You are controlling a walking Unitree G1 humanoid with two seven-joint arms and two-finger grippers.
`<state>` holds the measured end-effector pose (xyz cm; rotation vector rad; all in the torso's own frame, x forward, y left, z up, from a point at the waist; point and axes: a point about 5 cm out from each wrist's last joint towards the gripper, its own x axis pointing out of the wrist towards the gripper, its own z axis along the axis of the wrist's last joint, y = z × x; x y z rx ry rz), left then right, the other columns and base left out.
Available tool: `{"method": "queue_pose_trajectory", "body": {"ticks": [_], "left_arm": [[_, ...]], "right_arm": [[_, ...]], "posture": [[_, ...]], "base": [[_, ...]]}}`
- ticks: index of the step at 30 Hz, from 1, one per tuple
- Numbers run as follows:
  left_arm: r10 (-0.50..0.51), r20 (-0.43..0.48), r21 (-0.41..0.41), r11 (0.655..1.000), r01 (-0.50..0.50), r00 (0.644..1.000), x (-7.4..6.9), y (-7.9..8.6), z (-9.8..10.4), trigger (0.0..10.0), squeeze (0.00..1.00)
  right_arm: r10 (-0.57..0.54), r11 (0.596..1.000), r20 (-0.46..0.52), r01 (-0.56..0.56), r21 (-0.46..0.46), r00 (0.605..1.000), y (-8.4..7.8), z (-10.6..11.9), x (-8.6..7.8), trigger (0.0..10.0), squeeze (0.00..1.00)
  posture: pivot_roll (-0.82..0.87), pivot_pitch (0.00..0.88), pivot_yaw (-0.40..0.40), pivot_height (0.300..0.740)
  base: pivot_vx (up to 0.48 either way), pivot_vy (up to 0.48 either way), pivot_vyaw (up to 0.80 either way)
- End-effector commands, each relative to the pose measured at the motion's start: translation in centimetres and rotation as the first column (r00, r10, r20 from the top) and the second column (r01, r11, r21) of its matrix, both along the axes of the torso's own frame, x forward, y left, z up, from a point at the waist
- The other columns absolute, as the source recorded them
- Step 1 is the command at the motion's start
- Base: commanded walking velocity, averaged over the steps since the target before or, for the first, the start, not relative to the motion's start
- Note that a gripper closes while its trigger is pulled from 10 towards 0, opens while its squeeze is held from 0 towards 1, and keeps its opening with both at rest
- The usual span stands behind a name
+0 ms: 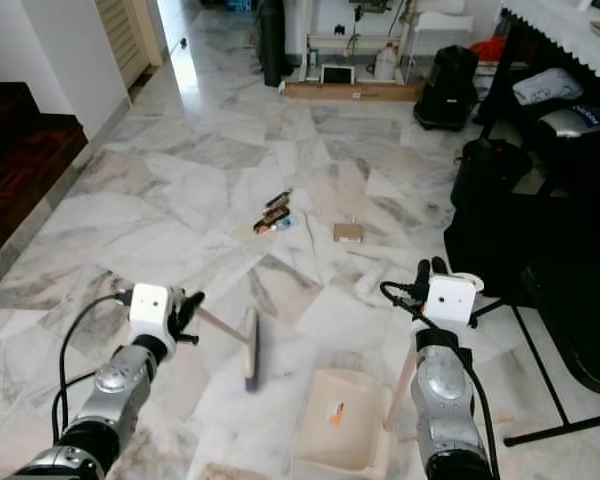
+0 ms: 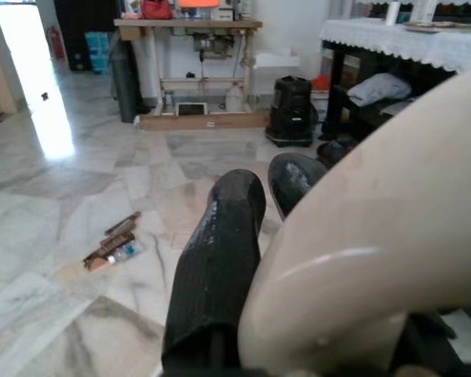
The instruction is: Sweep floor
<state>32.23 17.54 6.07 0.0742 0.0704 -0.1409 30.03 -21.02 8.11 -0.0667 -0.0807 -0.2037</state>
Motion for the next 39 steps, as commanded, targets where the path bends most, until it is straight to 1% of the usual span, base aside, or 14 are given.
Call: {"method": "queue_pose_trajectory", "body": {"ticks": [1,2,3,5,11,20,27,32,39], "left_arm": [[-0.001,0.108,-0.007,1.0,0.002,0.994,0.8,-0.2,2.2,10.0,0.0],[-0.001,0.108,-0.007,1.0,0.002,0.994,0.8,-0.2,2.2,10.0,0.0],[0.002,0.135,-0.002,1.0,-0.002,0.991,0.9,-0.1,2.7,10.0,0.0],[0.001,0.157,0.001,1.0,-0.002,0.988,1.0,-0.2,3.2,10.0,0.0],[-0.004,0.171,0.006,1.0,0.003,0.985,1.2,-0.6,3.8,10.0,0.0],[-0.002,0.181,-0.005,1.0,0.003,0.983,1.4,-1.0,4.2,10.0,0.0],[-0.003,0.185,-0.004,1.0,0.004,0.983,1.4,-1.0,4.4,10.0,0.0],[-0.005,0.186,-0.006,1.0,0.006,0.982,1.5,-1.1,4.4,10.0,0.0],[-0.015,0.188,-0.009,1.0,0.017,0.982,1.5,-1.2,4.6,10.0,0.0]], "right_arm": [[-0.014,1.0,0.048,0.014,-0.01,0.999,-0.5,1.2,0.3,10.0,0.0],[-0.014,1.0,0.048,0.014,-0.01,0.999,-0.5,1.2,0.3,10.0,0.0],[-0.013,1.0,0.05,0.013,-0.012,0.999,-0.5,1.4,0.3,10.0,0.0],[-0.011,1.0,0.049,0.011,-0.013,0.999,-0.4,1.5,0.4,10.0,0.0],[-0.005,1.0,0.043,0.006,-0.014,0.999,-0.3,1.5,0.5,10.0,0.0],[-0.004,1.0,0.053,0.004,-0.012,0.999,-0.4,1.8,0.5,10.0,0.0],[-0.004,1.0,0.038,0.004,-0.012,0.999,-0.2,1.6,0.5,10.0,0.0],[-0.008,1.0,0.025,0.008,0.007,1.0,-0.3,1.4,0.5,10.0,0.0],[-0.006,1.0,0.019,0.006,0.0,1.0,-0.3,1.3,0.5,10.0,0.0]], "posture": [[-0.15,0.0,0.035,0.74],[-0.15,0.0,0.035,0.74],[-0.14,0.0,0.033,0.74],[-0.13,0.0,0.028,0.74],[-0.13,0.0,0.027,0.74],[-0.14,0.0,0.027,0.74],[-0.14,0.0,0.026,0.74],[-0.14,0.0,0.028,0.74],[-0.14,0.0,0.031,0.74]], "base": [[0.3,0.0,0.0],[0.3,0.0,0.0],[0.3,0.0,0.0],[0.302,0.0,0.0],[0.304,0.0,0.0],[0.304,0.0,0.0],[0.302,0.0,0.0],[0.305,0.0,0.0],[0.304,0.0,-0.8]]}}
